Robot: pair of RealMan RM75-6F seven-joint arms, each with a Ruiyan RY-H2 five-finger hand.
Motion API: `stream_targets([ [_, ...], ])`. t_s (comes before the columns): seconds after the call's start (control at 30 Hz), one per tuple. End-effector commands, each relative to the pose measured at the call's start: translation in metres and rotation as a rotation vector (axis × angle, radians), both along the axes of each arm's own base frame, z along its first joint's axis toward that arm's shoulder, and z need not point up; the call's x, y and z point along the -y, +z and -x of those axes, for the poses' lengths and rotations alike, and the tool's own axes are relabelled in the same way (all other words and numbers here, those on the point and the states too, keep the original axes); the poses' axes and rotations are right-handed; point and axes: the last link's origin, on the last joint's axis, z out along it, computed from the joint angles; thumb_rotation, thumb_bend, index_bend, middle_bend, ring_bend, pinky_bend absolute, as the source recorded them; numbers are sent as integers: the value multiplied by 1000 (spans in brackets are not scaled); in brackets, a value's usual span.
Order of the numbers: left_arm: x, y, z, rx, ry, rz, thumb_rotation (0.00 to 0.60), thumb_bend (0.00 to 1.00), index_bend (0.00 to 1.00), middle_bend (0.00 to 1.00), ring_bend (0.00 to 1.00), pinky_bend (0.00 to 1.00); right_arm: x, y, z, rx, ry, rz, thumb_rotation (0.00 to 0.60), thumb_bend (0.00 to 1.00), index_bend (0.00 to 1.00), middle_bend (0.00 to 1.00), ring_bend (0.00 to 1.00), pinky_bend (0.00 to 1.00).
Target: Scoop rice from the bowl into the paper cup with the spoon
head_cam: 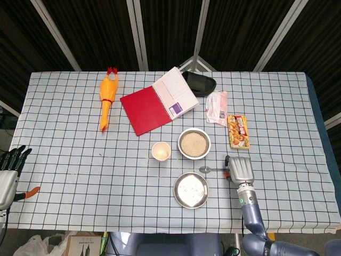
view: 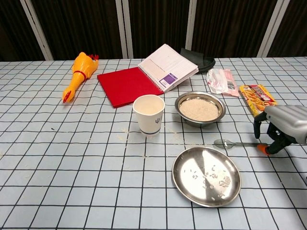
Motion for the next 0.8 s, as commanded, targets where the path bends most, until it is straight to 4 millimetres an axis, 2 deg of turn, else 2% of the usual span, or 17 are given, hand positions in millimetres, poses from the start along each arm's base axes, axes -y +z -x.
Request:
stream_targets([
  [0.03, 0, 0, 0, -1, 0, 0, 600, 0, 0, 0, 0, 0, 0, -2, 0, 0, 2, -1, 600, 395, 541, 922, 980, 884],
  [0.63, 0, 0, 0, 2, 1, 1, 600, 0, 0, 0, 0, 0, 0, -7, 0, 1, -3, -5, 600, 399, 552, 922, 980, 884],
  [0.8, -1, 0, 0, 1, 1, 1, 600, 0, 0, 0, 0, 0, -1, -9, 1, -2, -7, -13, 600, 442, 579, 922, 980, 884],
])
